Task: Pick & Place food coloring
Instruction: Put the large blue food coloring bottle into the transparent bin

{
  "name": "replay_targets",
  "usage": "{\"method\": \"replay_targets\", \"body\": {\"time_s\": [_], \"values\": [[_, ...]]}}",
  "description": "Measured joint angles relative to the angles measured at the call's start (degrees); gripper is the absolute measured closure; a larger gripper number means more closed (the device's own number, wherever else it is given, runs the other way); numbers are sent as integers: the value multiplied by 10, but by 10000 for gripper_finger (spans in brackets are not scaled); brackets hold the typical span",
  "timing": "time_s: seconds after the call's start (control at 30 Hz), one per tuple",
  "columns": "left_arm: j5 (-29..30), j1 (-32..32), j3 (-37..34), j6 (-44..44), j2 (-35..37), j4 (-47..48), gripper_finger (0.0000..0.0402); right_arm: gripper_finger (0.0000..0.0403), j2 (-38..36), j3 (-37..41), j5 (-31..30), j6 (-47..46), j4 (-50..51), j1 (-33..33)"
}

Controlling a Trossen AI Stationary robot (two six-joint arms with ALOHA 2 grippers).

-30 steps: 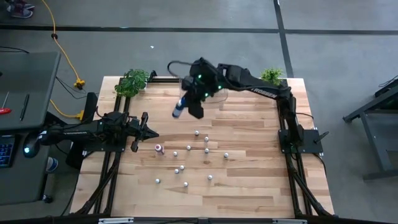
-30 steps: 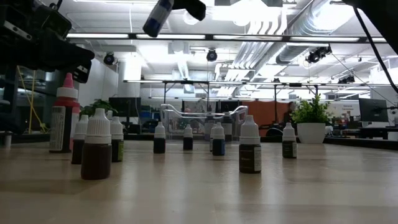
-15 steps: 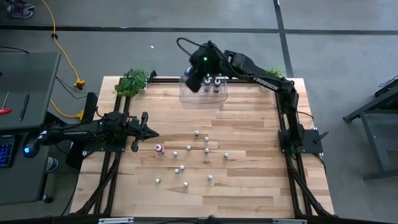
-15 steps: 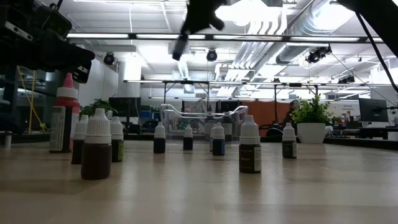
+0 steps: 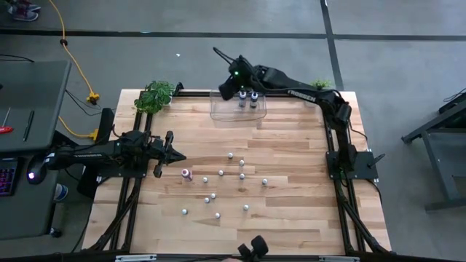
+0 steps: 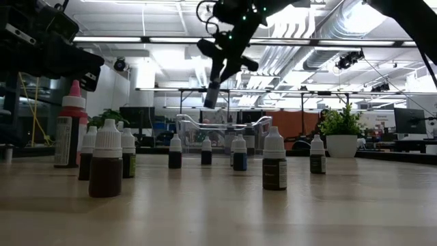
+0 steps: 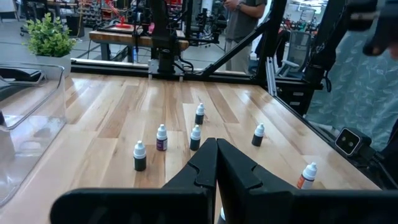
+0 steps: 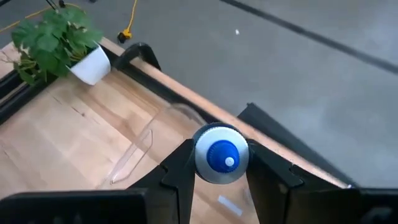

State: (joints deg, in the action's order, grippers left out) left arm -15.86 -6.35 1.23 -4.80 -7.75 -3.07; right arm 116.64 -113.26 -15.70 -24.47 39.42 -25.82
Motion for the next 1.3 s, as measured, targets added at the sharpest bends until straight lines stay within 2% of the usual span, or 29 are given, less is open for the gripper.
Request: {"method": "replay_targets", "body": {"time_s": [0.2, 0.6, 0.87, 1.3], "values": [[0, 0, 0, 0, 0, 0, 399, 287, 13, 23, -2, -39, -13, 9], [1, 0, 0, 0, 0, 0, 399, 287, 122, -78, 11, -82, 0, 20], [1, 0, 0, 0, 0, 0, 399, 287, 171, -97, 8, -92, 7, 18], [1, 0, 0, 0, 0, 0, 399, 286, 184, -98, -20, -77, 15, 15]]}}
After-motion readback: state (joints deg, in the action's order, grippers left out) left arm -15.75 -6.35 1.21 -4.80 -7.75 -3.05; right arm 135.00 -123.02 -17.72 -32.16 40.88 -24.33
